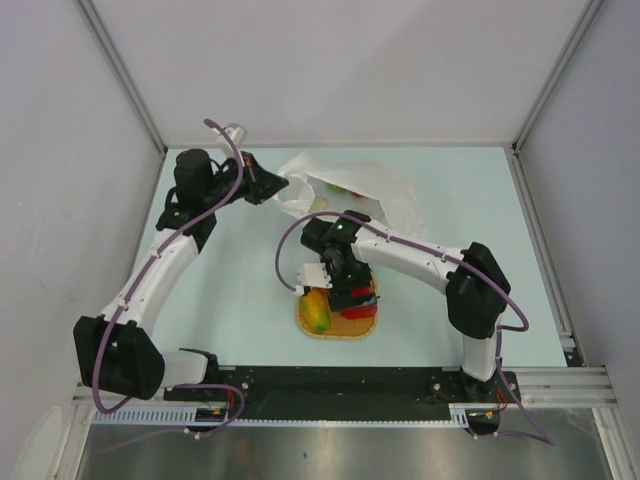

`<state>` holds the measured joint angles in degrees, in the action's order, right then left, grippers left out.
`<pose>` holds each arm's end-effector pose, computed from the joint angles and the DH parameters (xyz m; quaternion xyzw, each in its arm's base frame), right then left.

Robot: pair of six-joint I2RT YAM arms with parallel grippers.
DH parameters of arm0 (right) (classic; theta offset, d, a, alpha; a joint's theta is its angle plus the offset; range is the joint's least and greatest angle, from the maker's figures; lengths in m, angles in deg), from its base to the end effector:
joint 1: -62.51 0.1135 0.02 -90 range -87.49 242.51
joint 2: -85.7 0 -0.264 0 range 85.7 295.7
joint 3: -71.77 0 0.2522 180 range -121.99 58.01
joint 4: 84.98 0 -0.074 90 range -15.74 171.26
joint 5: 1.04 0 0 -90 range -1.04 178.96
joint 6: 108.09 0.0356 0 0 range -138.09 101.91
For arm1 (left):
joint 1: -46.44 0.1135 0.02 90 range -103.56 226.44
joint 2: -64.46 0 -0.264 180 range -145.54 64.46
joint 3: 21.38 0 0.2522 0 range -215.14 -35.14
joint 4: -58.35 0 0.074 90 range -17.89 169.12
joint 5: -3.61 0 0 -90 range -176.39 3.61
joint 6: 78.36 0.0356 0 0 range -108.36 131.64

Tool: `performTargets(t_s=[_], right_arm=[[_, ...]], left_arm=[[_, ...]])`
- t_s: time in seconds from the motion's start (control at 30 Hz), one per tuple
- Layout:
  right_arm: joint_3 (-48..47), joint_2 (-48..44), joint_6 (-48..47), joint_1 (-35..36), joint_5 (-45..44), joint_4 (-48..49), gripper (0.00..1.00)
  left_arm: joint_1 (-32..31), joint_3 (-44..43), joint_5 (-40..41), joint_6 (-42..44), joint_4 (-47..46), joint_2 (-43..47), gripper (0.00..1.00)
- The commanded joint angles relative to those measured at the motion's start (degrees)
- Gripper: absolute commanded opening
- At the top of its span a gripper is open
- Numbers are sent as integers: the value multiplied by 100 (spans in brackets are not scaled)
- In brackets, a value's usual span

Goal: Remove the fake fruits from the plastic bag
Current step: Place the fake fruit on the plate, then adjust the fake fruit on the plate.

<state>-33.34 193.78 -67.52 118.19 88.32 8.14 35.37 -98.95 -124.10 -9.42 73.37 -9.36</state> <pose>0.2000 0.2922 0.2418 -0.7939 0.6080 -0.0055 0.0016 0.2886 -0.0786 0.3636 0.1405 0.7467 -0.4062 0.5076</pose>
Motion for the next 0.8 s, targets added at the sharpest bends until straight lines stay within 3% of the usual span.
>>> performTargets(t_s=[0.0,0.13,0.3,0.43,0.47,0.53,0.6,0.63,0.7,0.77], right_arm=[[-392,-111,188,-127,-6,-571,100],[-287,-400,284,-504,195,-730,100],[-583,-996,750,-1558,670,-397,100],[-824,-1946,2089,-2726,1556,805,100],[-649,-2209,2478,-2964,2211,1513,100],[200,-2781,3487,-3379,2376,2264,100],[555,-2818,4466,-3554,3312,2426,99],[975,-2731,4729,-3573,3751,2391,84],[1486,-2835,4917,-3390,4239,2486,67],[2257,-3195,4873,-3064,4353,2758,56]], left_arm=[[26,36,-105,-118,-301,35,0],[26,97,-105,-109,-293,87,0],[26,158,-87,-74,-275,140,0],[26,141,-87,-74,-231,114,0],[26,141,-96,-74,-240,114,0],[17,132,-96,-91,-258,87,0],[26,97,-78,-22,-170,35,0],[26,27,-69,22,-100,-9,0],[26,-52,-52,197,207,-44,0],[26,-166,-43,330,470,-71,0]])
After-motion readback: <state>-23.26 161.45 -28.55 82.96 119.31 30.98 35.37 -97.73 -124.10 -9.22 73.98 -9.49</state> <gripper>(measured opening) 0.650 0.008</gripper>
